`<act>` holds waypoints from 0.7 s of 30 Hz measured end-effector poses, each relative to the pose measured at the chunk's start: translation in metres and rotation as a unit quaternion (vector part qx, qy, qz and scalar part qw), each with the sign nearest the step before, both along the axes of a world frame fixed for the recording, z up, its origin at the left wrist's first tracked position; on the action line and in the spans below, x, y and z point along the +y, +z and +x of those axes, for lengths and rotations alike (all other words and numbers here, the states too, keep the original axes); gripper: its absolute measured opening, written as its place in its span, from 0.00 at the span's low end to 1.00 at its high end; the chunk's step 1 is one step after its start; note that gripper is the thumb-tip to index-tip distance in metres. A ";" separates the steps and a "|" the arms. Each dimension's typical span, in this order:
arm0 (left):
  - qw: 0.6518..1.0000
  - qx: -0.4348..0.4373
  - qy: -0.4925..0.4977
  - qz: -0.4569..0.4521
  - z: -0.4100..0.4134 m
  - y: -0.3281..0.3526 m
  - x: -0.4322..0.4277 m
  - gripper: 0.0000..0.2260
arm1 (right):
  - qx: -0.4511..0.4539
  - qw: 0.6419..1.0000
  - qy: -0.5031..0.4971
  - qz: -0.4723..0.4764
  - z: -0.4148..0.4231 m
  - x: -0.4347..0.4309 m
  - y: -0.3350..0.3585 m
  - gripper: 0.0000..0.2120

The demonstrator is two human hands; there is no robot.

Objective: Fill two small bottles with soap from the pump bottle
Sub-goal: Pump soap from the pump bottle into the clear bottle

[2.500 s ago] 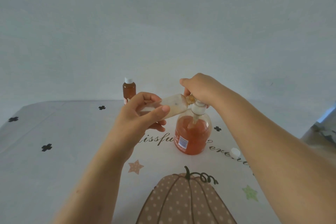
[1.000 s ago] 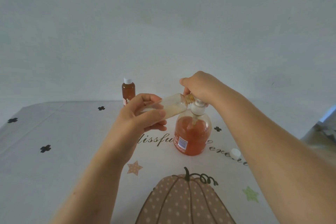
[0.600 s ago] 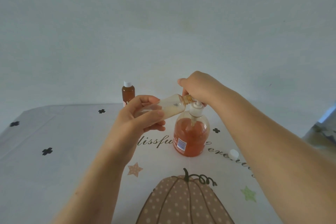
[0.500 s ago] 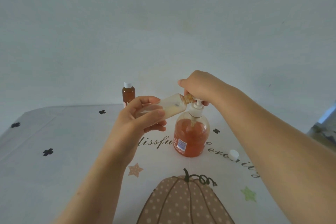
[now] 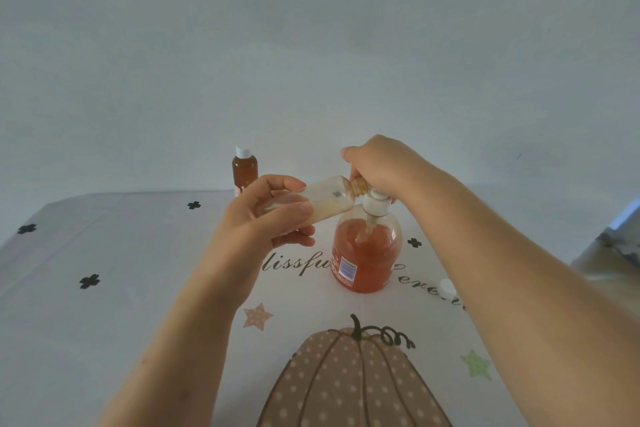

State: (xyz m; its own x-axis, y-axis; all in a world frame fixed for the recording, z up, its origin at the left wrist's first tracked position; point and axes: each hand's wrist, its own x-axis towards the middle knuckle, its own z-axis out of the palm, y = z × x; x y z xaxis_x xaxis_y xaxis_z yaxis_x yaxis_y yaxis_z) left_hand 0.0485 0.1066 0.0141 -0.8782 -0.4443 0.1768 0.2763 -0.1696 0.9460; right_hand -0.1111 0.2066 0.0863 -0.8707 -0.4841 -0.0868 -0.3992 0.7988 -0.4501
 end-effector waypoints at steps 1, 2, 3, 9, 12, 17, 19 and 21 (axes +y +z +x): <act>1.000 0.000 0.001 0.000 0.000 0.000 0.000 0.12 | 0.001 1.000 -0.003 -0.002 0.001 -0.001 0.000 0.18; 1.000 0.002 0.002 0.000 0.000 0.000 0.000 0.12 | 0.001 1.000 -0.007 -0.008 0.001 -0.001 0.000 0.18; 1.000 0.005 0.003 0.001 0.001 0.001 0.001 0.12 | 0.000 1.000 -0.011 -0.015 0.000 0.000 0.001 0.18; 1.000 0.029 0.008 0.003 0.000 0.000 0.003 0.09 | 0.020 1.000 -0.019 0.006 0.002 0.000 0.013 0.18; 1.000 0.024 0.000 0.006 0.001 -0.001 0.002 0.10 | 0.000 1.000 -0.025 0.000 0.002 -0.002 0.012 0.17; 1.000 0.006 -0.006 0.009 -0.001 -0.003 0.000 0.12 | -0.010 0.999 -0.017 -0.032 -0.003 -0.004 0.001 0.17; 1.000 -0.001 0.000 0.007 -0.003 -0.004 -0.002 0.12 | -0.003 0.999 -0.012 -0.038 -0.004 -0.004 -0.005 0.17; 1.000 -0.003 0.003 0.005 -0.003 -0.005 -0.002 0.11 | -0.001 0.999 -0.012 -0.041 -0.003 -0.003 -0.007 0.17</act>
State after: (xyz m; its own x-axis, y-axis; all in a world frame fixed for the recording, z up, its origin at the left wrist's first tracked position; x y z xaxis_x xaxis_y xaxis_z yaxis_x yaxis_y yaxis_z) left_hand 0.0450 0.1042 0.0088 -0.8768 -0.4507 0.1674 0.2721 -0.1780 0.9457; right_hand -0.1146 0.2032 0.0790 -0.8821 -0.4684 -0.0498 -0.3789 0.7684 -0.5158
